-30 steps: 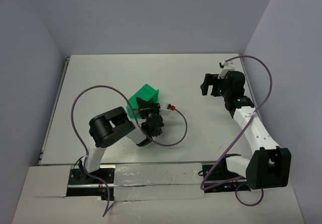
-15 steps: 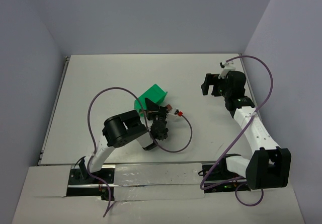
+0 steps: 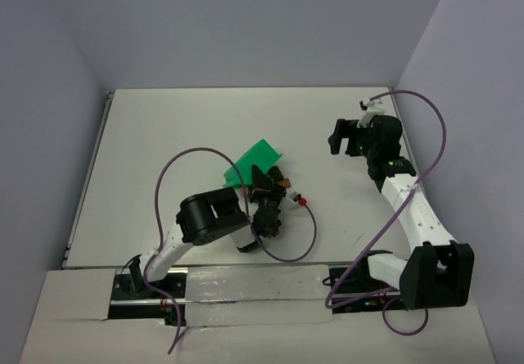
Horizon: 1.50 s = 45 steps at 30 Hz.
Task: Build the wood block tower
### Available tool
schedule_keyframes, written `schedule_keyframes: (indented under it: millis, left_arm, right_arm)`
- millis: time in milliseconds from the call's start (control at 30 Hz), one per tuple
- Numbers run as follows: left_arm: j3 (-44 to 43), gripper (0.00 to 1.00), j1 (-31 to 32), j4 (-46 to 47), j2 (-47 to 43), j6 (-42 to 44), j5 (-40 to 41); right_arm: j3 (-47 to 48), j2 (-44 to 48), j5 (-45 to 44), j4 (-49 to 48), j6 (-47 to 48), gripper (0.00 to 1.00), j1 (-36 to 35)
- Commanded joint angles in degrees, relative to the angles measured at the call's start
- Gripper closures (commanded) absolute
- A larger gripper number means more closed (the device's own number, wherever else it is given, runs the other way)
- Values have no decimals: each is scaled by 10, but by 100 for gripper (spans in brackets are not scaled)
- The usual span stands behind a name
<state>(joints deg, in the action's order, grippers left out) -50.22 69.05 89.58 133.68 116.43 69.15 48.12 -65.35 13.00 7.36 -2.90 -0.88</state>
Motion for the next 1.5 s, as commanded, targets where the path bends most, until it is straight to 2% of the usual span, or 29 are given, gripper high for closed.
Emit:
schedule_keyframes:
  millis: [0,433,667,967,1267,1367,1467]
  left_arm:
    - [41,100,-2,170,98,-13,36]
    - [42,100,-2,170,76,-5,34]
    - [50,100,-16,170,16,-4,33]
    - [39,100,-35,167,-109,-5,34]
    - [65,100,-56,133,-196,-56,40]
    - [73,100,-68,99,-227,-87,45]
    - [79,100,-87,21,-268,-151,51]
  right_arm:
    - [12,16,5,-9,3,0,5]
    - [13,15,9,-8,0,0,4]
    - [13,15,10,-6,-1,0,5]
    - [13,8,12,-5,-5,0,4]
    - [14,2,13,-4,-6,0,4]
    - [14,2,13,-4,-7,0,5]
    - [15,0,14,-3,-7,0,5]
